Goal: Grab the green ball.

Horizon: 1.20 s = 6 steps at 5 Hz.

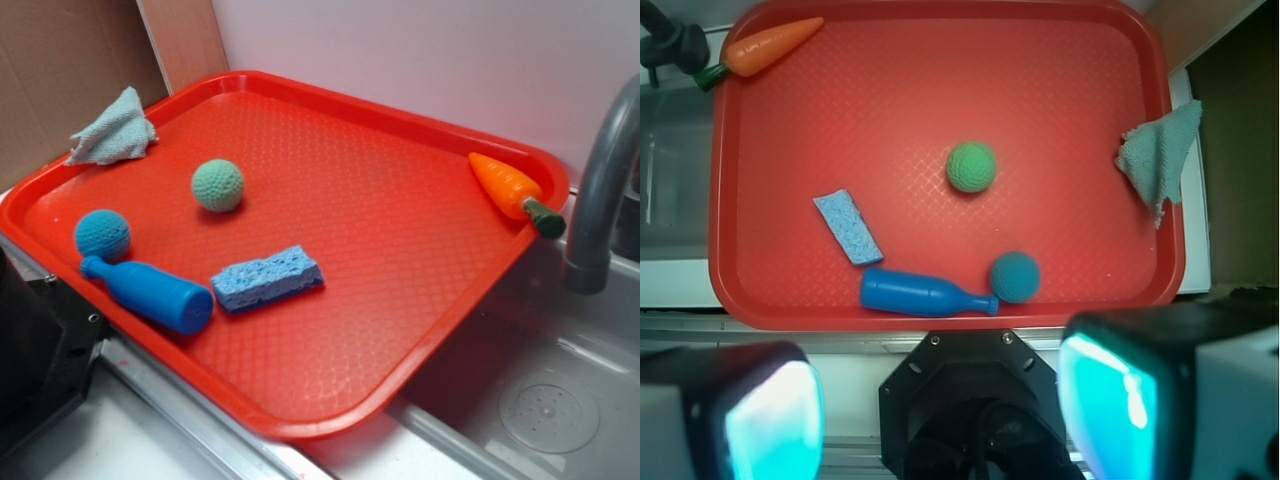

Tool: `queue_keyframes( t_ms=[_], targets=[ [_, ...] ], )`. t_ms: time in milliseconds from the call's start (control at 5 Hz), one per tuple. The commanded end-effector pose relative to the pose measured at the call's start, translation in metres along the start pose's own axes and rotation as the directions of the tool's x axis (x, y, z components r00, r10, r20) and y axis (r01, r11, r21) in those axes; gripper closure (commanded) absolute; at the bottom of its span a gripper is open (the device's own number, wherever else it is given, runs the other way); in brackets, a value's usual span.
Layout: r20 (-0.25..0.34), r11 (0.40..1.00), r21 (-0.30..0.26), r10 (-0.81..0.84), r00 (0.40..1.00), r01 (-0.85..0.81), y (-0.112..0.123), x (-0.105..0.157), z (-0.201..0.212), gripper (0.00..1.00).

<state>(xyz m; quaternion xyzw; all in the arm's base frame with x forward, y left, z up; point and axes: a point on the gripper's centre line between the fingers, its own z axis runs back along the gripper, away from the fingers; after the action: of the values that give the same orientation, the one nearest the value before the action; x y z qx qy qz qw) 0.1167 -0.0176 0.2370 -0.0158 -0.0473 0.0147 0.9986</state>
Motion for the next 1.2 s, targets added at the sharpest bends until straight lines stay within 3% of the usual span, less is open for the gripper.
queue_keyframes(
  t_ms=[0, 200, 400, 600, 800, 1000],
  targets=[
    [0.0, 1.0, 0.0, 0.0, 1.0, 0.0, 0.0, 0.0, 0.0, 0.0],
    [0.029, 0.98, 0.039, 0.194, 0.98, -0.195, 0.026, 0.032, -0.052, 0.0],
    [0.102, 0.967, 0.007, 0.252, 0.962, -0.254, 0.018, 0.054, -0.068, 0.0],
    [0.113, 0.912, -0.01, 0.408, 0.906, -0.409, 0.025, 0.071, -0.087, 0.0],
    [0.122, 0.784, 0.1, 0.602, 0.789, -0.613, 0.039, 0.077, -0.108, 0.0],
    [0.103, 0.708, 0.123, 0.688, 0.718, -0.696, 0.045, 0.083, -0.124, 0.0]
  ],
)
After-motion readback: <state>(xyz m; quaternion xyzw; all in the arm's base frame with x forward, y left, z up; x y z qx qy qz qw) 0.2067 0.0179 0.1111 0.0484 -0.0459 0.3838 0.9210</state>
